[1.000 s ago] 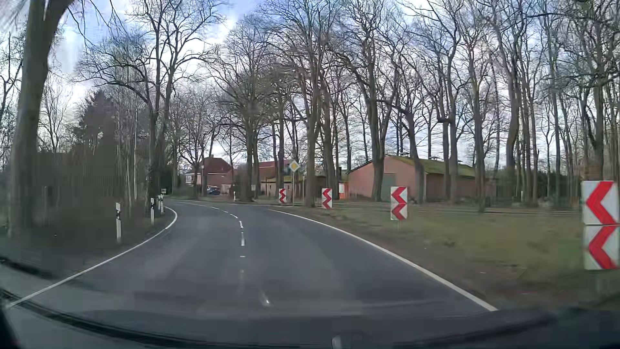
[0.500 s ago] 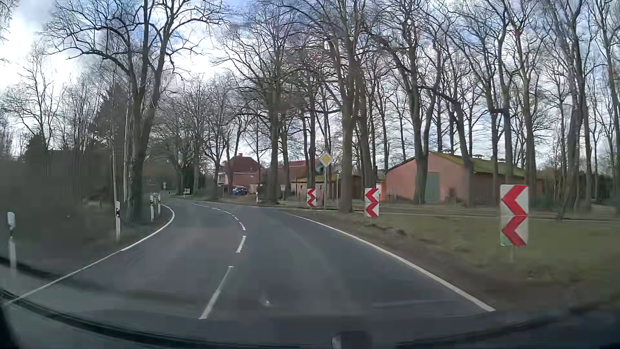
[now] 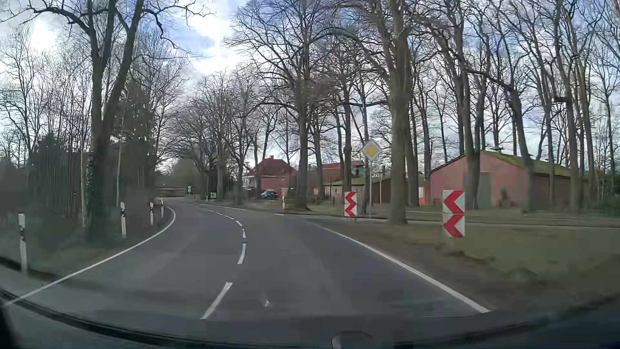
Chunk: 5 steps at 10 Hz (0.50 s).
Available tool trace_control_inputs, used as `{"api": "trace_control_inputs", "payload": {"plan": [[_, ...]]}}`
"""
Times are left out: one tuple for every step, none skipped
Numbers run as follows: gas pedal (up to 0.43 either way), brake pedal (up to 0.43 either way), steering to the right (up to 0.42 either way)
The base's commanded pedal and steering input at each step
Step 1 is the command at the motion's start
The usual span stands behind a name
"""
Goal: Follow the waypoints while adhering to traffic rules and regulations
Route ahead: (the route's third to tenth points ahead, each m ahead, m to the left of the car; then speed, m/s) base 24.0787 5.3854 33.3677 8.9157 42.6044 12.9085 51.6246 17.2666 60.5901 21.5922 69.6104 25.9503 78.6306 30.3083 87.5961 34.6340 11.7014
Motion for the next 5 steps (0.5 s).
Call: {"api": "trace_control_inputs", "payload": {"plan": [[0.138, 0.0, -0.078], [0.138, 0.0, -0.072], [0.138, 0.0, -0.068], [0.138, 0.0, -0.067], [0.138, 0.0, -0.067]]}}
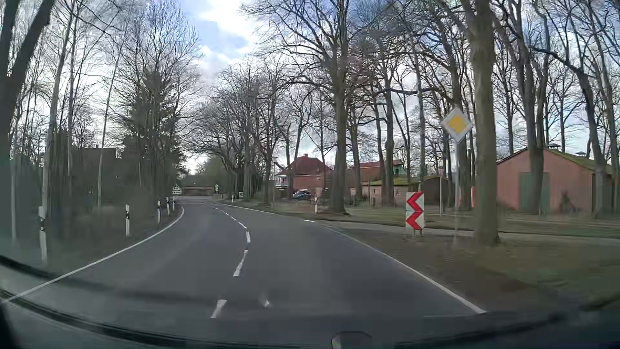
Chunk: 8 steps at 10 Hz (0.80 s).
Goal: Follow the waypoints while adhering to traffic rules and regulations
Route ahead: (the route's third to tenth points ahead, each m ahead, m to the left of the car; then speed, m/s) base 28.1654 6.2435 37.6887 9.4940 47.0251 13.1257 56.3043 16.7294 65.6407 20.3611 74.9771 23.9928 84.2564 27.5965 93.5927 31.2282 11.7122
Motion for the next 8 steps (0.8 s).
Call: {"api": "trace_control_inputs", "payload": {"plan": [[0.138, 0.0, -0.067], [0.138, 0.0, -0.066], [0.138, 0.0, -0.066], [0.138, 0.0, -0.066], [0.15, 0.0, -0.067], [0.189, 0.0, -0.067], [0.197, 0.0, -0.068], [0.197, 0.0, -0.067]]}}
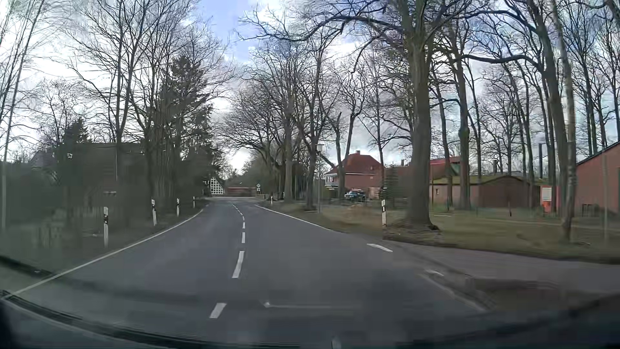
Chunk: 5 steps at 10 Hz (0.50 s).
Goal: Follow the waypoints while adhering to traffic rules and regulations
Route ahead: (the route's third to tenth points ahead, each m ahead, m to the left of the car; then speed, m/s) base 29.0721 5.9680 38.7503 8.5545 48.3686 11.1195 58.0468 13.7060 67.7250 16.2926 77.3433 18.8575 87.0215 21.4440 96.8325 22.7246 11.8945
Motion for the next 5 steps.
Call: {"api": "trace_control_inputs", "payload": {"plan": [[0.189, 0.0, -0.064], [0.177, 0.0, -0.062], [0.177, 0.0, -0.061], [0.177, 0.0, -0.061], [0.177, 0.0, -0.061]]}}
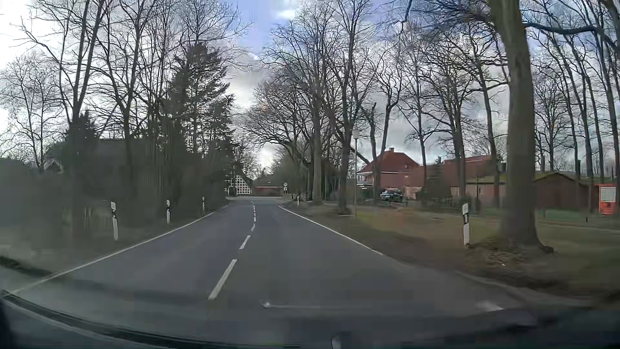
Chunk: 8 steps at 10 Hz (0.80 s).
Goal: Follow the waypoints while adhering to traffic rules and regulations
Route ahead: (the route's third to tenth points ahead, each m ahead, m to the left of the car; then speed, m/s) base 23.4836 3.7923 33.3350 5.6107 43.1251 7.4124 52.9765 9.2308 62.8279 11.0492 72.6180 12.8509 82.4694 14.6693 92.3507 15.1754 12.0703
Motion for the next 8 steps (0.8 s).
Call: {"api": "trace_control_inputs", "payload": {"plan": [[0.177, 0.0, -0.058], [0.177, 0.0, -0.053], [0.177, 0.0, -0.053], [0.169, 0.0, -0.053], [0.169, 0.0, -0.053], [0.169, 0.0, -0.051], [0.169, 0.0, -0.047], [0.15, 0.0, -0.041]]}}
